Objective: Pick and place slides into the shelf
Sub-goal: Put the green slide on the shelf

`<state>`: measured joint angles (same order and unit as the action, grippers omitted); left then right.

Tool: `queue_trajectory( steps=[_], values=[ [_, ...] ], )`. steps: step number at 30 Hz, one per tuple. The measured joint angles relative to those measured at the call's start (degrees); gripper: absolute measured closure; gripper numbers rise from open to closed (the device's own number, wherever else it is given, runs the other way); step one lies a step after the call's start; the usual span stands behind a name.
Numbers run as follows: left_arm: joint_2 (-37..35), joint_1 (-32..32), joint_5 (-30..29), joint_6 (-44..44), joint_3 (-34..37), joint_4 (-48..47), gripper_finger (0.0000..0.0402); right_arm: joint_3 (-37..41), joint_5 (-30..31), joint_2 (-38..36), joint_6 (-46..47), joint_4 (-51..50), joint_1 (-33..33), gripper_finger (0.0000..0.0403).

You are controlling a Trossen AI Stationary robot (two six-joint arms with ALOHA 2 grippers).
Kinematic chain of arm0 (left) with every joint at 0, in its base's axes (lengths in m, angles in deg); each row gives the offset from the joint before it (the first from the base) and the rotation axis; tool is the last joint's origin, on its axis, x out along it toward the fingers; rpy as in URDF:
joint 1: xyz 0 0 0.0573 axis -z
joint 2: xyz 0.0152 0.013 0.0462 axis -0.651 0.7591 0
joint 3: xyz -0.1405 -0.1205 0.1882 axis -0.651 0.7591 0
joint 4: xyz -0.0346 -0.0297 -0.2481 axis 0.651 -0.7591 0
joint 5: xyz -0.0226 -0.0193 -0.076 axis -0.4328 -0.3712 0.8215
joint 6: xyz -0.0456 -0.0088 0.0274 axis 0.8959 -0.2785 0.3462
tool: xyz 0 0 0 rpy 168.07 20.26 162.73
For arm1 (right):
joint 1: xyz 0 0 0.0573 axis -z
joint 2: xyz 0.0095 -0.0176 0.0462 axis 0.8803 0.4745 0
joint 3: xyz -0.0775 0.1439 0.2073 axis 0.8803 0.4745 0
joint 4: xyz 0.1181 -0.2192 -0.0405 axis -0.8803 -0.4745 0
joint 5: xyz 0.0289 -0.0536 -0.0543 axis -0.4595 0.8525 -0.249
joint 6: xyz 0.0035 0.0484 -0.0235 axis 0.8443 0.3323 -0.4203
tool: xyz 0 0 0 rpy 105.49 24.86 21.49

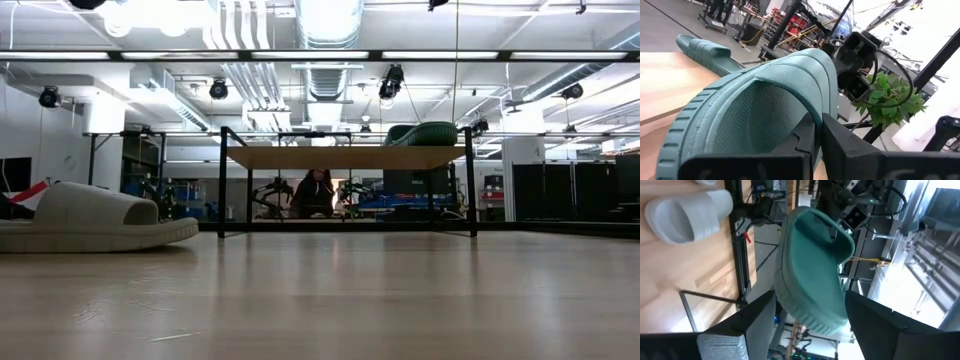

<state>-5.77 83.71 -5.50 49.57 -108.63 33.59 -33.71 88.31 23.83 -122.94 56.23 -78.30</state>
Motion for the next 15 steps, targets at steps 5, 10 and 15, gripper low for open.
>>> queue_trajectory(
  steps=[5, 10, 15],
  values=[
    [0.5, 0.0, 0.8, 0.0, 0.0, 0.6, 0.0401, 0.0, 1.0, 1.3, -6.5, 2.0, 0.0, 0.0172],
    [1.4, 0.0, 2.7, 0.0, 0.1, 1.6, 0.0401, 0.0, 1.5, 2.6, -11.4, 3.1, 0.1, 0.0172],
    [2.1, 0.0, 2.8, 0.0, 0.1, 2.0, 0.0401, 0.0, 1.5, 4.0, -13.8, 6.3, 0.1, 0.0172]
  ],
)
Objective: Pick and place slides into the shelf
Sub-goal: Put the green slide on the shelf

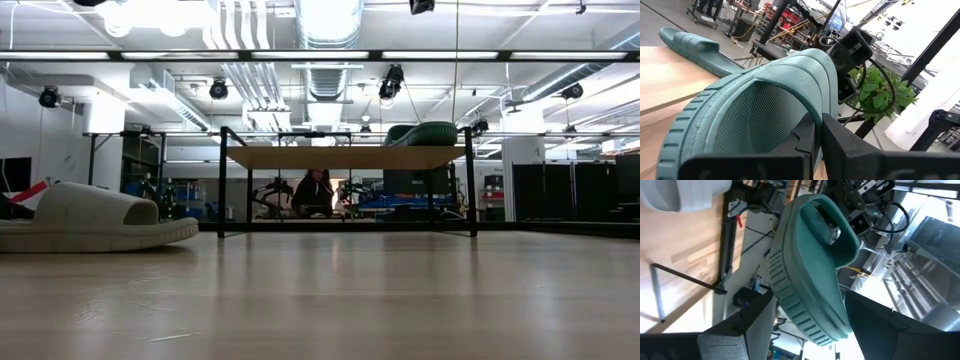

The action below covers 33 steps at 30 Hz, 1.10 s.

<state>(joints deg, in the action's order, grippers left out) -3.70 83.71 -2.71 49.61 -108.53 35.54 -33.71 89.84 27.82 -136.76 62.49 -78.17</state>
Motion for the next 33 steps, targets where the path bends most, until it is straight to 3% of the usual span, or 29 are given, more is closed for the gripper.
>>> queue_trajectory(
  steps=[13, 18, 24, 33],
  values=[
    [1.2, 0.0, 0.6, -0.1, 0.1, 1.1, 0.0401, 0.0, -0.2, 2.1, -1.0, 4.0, 0.0, 0.0182],
    [1.2, 0.0, 0.4, -0.4, 0.1, 1.2, 0.0401, -0.2, 0.0, 2.1, -1.0, 4.0, 0.0, 0.023],
    [1.2, 0.0, -0.1, -1.6, 0.1, 1.4, 0.0401, -0.1, 0.5, 2.1, 5.2, 3.4, -0.1, 0.0345],
    [1.2, -0.1, -0.2, -6.4, 0.1, 1.5, 0.0391, -0.7, 3.4, 2.1, 13.3, 3.4, -0.1, 0.0346]
  ],
)
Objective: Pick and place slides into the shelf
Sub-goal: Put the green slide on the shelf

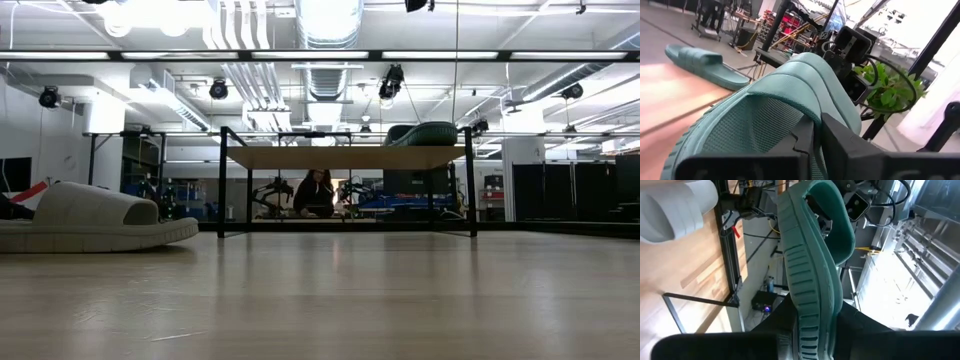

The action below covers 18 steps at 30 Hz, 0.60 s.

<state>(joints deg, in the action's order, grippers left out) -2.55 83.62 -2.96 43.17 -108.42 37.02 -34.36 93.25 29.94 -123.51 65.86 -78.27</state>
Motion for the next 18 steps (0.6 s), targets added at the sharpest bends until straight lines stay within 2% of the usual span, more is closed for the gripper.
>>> queue_trajectory(
  steps=[5, 11, 15, 18],
  values=[
    [0.1, 0.0, -0.4, -5.8, 0.0, 0.2, 0.034, 0.0, 1.7, -0.1, 2.6, 0.1, 0.0, 0.0346],
    [0.0, 0.1, -1.8, -19.7, 0.0, 4.1, 0.0267, -0.2, 7.9, -0.8, 4.5, 1.0, 0.2, 0.0347],
    [-0.9, 0.2, -2.0, -32.0, 0.0, 9.2, 0.0236, -0.2, 14.8, -0.8, 6.7, 0.8, 0.2, 0.0347],
    [-1.5, 0.1, -2.5, -40.6, -0.1, 11.0, 0.0227, -0.2, 20.1, -0.8, 9.3, 0.9, 0.2, 0.0347]
  ],
)
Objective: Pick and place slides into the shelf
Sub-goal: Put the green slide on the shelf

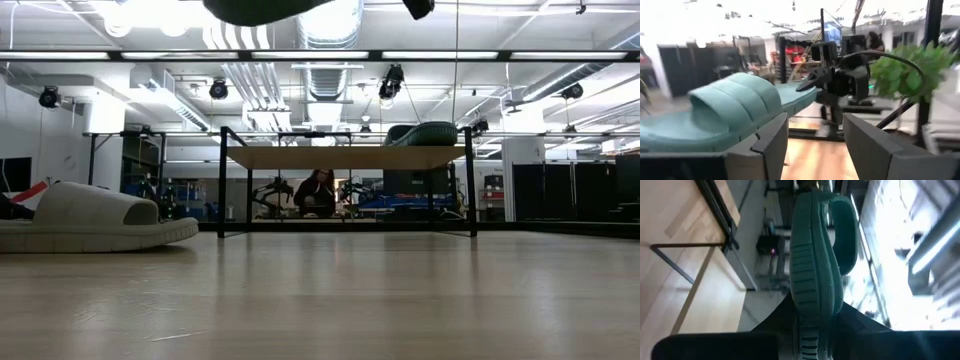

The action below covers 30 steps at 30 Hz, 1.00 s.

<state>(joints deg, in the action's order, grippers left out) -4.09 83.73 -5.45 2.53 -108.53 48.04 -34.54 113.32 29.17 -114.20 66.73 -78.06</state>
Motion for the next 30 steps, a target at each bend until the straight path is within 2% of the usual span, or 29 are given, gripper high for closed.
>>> queue_trajectory(
  steps=[3, 8, 10, 15, 22, 27, 30],
  values=[
    [0.5, 0.0, -2.6, -6.8, 0.0, 0.0, 0.0227, 0.0, 2.6, -0.2, 5.0, 0.1, 0.0, 0.0347],
    [3.7, 0.0, -14.2, -17.5, 0.0, 0.0, 0.0227, -0.4, 6.7, -0.2, 12.7, -0.3, -0.1, 0.0348],
    [5.2, -0.1, -16.2, -22.2, 0.0, 0.1, 0.0227, -0.8, 6.7, -0.2, 15.5, -0.5, 0.0, 0.0348],
    [9.8, -0.8, -16.1, -37.0, 0.0, 4.8, 0.0227, -1.6, 6.7, -0.2, 23.8, -0.7, -0.1, 0.0348],
    [16.6, -2.2, -14.2, -57.1, -1.5, 18.1, 0.0227, -2.1, 6.5, -0.1, 34.2, -3.6, -0.1, 0.0348],
    [20.8, -5.8, -9.4, -62.7, -4.3, 20.6, 0.0227, -2.1, 6.0, -0.1, 40.2, -7.9, -0.1, 0.0348],
    [22.9, -8.7, -10.8, -63.0, -6.4, 19.8, 0.0227, -2.1, 5.9, -0.1, 42.2, -8.8, -0.3, 0.0348]
  ],
)
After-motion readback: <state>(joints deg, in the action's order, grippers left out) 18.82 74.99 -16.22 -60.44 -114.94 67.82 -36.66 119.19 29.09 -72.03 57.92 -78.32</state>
